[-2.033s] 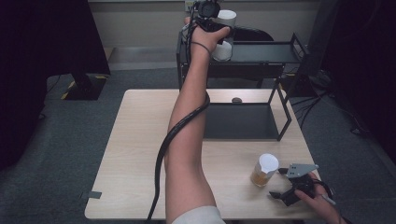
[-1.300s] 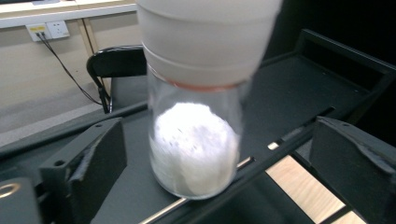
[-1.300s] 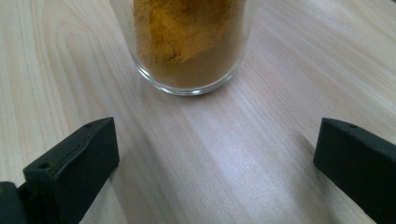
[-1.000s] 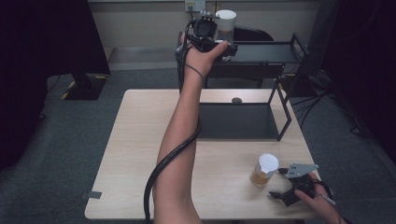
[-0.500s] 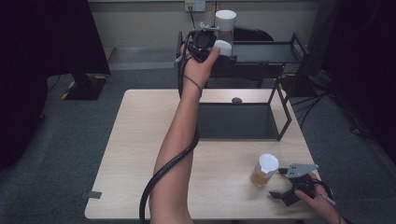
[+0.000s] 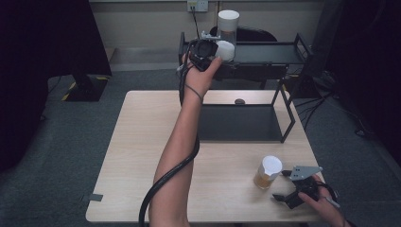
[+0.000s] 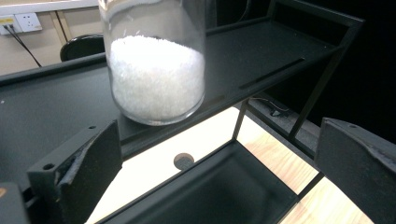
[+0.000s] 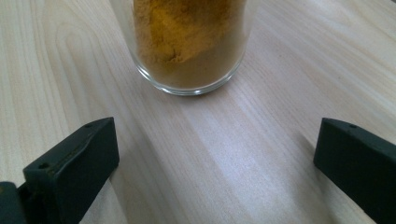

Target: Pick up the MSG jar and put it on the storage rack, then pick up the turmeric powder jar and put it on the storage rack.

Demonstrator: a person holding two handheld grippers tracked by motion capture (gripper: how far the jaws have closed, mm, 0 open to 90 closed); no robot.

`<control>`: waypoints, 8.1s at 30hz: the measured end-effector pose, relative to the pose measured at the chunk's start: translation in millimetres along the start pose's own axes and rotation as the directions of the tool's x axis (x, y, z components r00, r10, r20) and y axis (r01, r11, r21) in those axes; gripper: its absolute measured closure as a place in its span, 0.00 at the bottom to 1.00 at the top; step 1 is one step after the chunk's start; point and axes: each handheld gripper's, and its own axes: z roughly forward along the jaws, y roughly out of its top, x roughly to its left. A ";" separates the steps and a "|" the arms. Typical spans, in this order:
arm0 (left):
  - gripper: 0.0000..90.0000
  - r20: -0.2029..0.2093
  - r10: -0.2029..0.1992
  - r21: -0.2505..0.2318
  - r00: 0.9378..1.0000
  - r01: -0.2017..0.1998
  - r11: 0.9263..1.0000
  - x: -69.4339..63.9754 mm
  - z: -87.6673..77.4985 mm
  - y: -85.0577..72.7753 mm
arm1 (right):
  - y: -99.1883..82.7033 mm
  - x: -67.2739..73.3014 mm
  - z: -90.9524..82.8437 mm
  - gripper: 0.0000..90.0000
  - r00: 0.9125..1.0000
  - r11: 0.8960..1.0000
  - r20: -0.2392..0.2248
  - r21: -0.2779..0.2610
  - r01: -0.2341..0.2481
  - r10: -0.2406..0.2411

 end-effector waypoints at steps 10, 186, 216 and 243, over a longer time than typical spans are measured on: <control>0.00 0.030 -0.004 0.007 1.000 0.004 1.000 0.6 3.0 -16.1 | -0.2 0.1 0.1 0.00 1.000 1.000 0.001 -0.002 0.000 0.000; 0.00 -0.006 0.079 0.347 0.997 -0.072 0.935 -13.4 16.9 -280.8 | 2.5 1.6 0.3 0.00 1.000 1.000 0.006 0.008 -0.008 0.008; 0.00 -0.006 0.079 0.347 0.997 -0.072 0.935 -13.4 16.8 -280.8 | 20.9 -3.3 1.4 0.01 0.997 0.992 -0.065 -0.117 -0.051 0.044; 0.00 -0.006 0.079 0.347 0.997 -0.072 0.935 -13.4 16.9 -280.8 | 25.6 3.3 14.1 0.34 0.999 0.978 -0.046 -0.206 -0.026 0.017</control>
